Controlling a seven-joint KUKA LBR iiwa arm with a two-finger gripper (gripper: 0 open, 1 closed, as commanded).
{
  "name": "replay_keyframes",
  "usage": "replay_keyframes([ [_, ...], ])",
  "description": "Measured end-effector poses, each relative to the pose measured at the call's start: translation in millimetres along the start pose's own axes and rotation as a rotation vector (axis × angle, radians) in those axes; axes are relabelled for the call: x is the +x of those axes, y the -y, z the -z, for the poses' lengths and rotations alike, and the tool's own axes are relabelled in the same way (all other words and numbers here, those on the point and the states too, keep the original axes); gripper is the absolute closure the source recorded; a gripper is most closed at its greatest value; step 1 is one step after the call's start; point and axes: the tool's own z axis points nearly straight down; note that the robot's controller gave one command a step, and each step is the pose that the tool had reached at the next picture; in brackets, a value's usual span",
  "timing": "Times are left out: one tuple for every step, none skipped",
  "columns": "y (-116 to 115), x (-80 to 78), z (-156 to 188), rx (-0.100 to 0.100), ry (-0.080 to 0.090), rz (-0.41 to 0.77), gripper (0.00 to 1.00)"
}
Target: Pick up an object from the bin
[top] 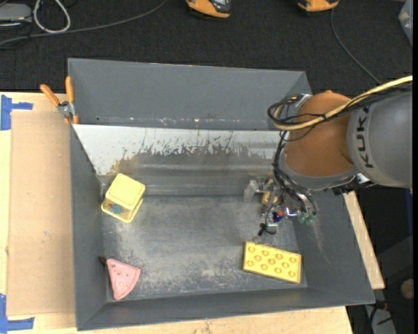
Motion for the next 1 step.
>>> replay_keyframes([
  [-0.1, -1.7, 4.8, 0.0, 0.007, 0.001, 0.0],
])
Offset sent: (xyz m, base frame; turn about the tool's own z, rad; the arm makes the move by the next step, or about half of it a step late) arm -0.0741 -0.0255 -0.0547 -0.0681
